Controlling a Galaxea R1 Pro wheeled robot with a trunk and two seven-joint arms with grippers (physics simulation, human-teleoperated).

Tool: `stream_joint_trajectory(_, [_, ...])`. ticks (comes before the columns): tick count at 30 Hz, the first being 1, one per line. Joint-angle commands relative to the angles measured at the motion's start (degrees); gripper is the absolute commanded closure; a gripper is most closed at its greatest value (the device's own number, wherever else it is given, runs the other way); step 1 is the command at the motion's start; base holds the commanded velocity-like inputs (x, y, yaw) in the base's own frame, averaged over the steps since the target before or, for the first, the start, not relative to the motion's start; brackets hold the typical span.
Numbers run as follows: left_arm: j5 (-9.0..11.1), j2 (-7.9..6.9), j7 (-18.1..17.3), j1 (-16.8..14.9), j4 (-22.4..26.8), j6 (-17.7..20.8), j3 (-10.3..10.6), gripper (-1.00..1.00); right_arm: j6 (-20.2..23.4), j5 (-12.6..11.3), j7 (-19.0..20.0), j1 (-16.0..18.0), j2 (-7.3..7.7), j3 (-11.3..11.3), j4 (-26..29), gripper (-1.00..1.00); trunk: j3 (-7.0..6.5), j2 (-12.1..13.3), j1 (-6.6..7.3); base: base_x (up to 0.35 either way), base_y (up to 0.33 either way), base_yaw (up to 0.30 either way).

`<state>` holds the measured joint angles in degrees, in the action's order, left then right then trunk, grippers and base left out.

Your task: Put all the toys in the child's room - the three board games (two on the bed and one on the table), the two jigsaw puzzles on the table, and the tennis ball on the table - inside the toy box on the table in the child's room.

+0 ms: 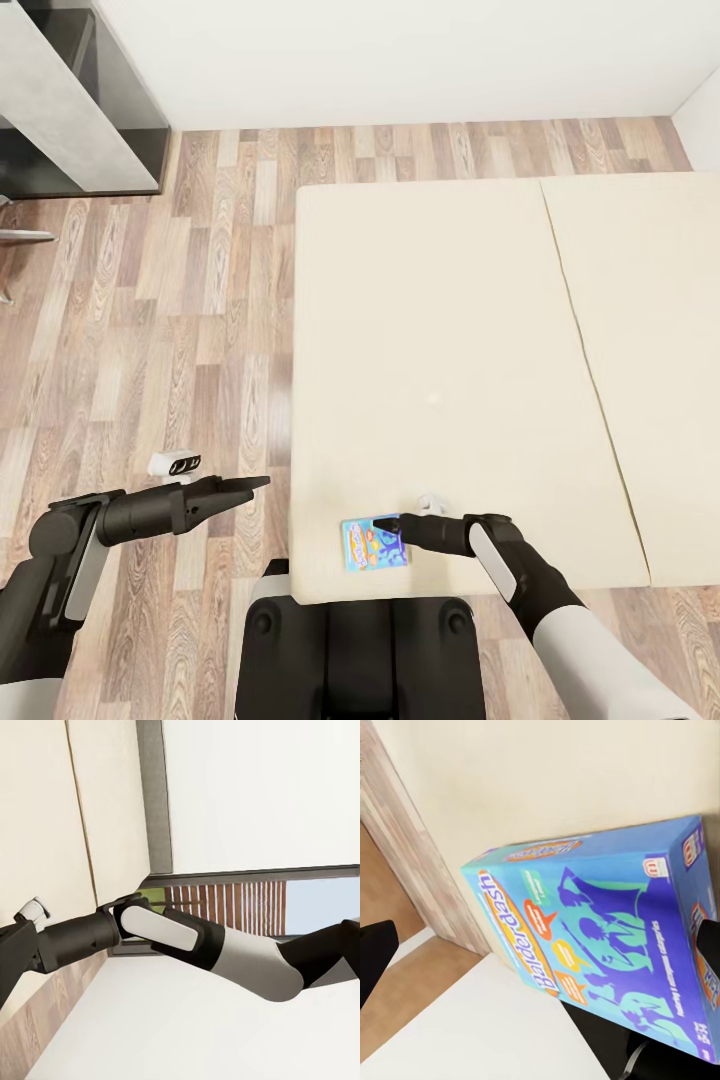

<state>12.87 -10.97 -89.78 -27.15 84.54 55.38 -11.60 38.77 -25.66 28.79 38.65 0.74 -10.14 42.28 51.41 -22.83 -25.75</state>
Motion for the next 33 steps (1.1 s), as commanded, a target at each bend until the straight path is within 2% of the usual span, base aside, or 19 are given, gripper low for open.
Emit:
stream_joint_trajectory(1, [-0.04,-0.01,-0.22,-0.01,0.02,0.61,0.0,-1.0,0.2,-0.18,0.01,0.02,0.05,-0.15,0.06,-1.0,0.06,-0.09,-0.03,0.0,0.0,0.0])
stream_joint_trajectory(33, [-0.04,0.06,-0.22,-0.01,0.02,0.61,0.0,-1.0,0.52,-0.26,0.46,0.02,0.24,-0.15,0.08,-1.0,0.06,-0.09,-0.03,0.0,0.0,0.0])
